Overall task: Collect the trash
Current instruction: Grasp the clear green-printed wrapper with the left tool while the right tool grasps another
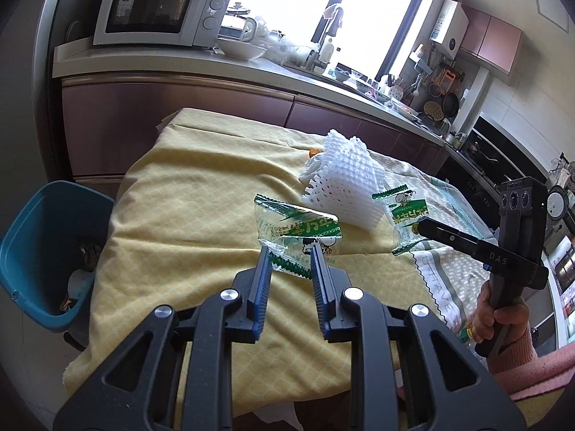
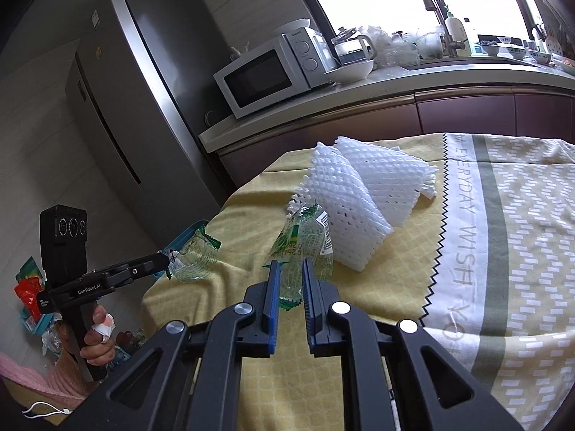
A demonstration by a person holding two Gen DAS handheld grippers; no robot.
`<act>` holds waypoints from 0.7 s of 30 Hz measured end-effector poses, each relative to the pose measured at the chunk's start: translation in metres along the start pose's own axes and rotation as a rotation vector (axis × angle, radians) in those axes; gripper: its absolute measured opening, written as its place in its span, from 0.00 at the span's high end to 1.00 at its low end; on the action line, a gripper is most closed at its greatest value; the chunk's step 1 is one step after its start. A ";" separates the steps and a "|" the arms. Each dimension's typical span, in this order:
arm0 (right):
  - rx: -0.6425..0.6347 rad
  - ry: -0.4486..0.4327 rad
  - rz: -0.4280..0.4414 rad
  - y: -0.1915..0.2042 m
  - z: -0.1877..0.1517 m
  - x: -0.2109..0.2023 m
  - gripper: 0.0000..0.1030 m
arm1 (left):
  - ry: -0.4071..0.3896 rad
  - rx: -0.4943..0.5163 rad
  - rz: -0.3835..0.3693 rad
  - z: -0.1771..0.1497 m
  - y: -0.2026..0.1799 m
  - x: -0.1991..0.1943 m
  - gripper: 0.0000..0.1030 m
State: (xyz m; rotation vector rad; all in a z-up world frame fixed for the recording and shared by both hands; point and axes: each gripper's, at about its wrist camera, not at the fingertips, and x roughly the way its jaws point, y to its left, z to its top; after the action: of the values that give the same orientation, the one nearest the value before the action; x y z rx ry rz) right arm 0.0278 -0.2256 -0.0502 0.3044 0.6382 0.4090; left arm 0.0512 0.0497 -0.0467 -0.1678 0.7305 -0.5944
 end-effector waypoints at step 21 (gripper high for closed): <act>-0.054 0.096 0.110 0.045 0.005 0.058 0.89 | 0.001 0.009 -0.079 -0.020 0.012 -0.021 0.58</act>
State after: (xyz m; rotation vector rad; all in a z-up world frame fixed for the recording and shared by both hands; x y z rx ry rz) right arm 0.0607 -0.1603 -0.0584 0.2708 0.7053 0.5484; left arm 0.0303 0.0728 -0.0535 -0.1893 0.7243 -0.6733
